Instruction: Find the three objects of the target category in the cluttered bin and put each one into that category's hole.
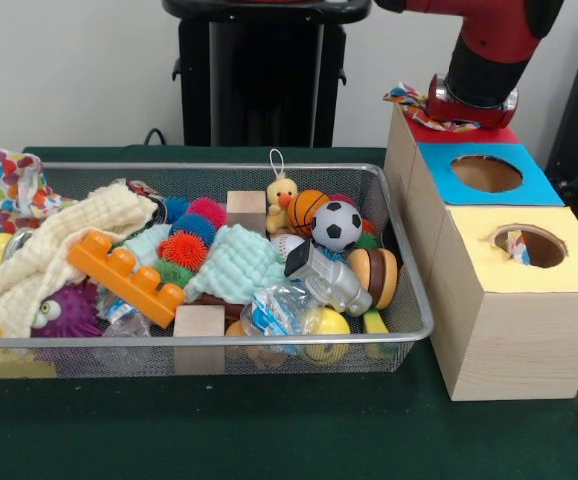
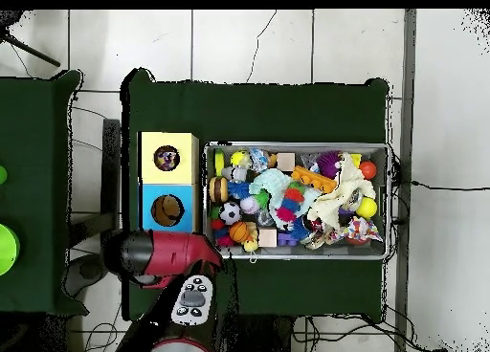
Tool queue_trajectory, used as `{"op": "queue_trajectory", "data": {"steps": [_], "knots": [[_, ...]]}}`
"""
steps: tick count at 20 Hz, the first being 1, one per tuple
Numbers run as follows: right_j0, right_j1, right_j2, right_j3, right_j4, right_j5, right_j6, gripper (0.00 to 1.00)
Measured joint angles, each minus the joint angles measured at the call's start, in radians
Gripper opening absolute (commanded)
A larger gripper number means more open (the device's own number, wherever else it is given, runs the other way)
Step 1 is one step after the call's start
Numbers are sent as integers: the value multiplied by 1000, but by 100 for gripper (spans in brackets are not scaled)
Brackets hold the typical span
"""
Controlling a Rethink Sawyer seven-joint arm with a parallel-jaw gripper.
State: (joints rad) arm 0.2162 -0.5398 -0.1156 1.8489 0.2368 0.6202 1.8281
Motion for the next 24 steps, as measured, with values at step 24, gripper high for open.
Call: {"op": "queue_trajectory", "data": {"steps": [24], "knots": [[12, -64, -6, 73, 0, -130, 0, 0]]}}
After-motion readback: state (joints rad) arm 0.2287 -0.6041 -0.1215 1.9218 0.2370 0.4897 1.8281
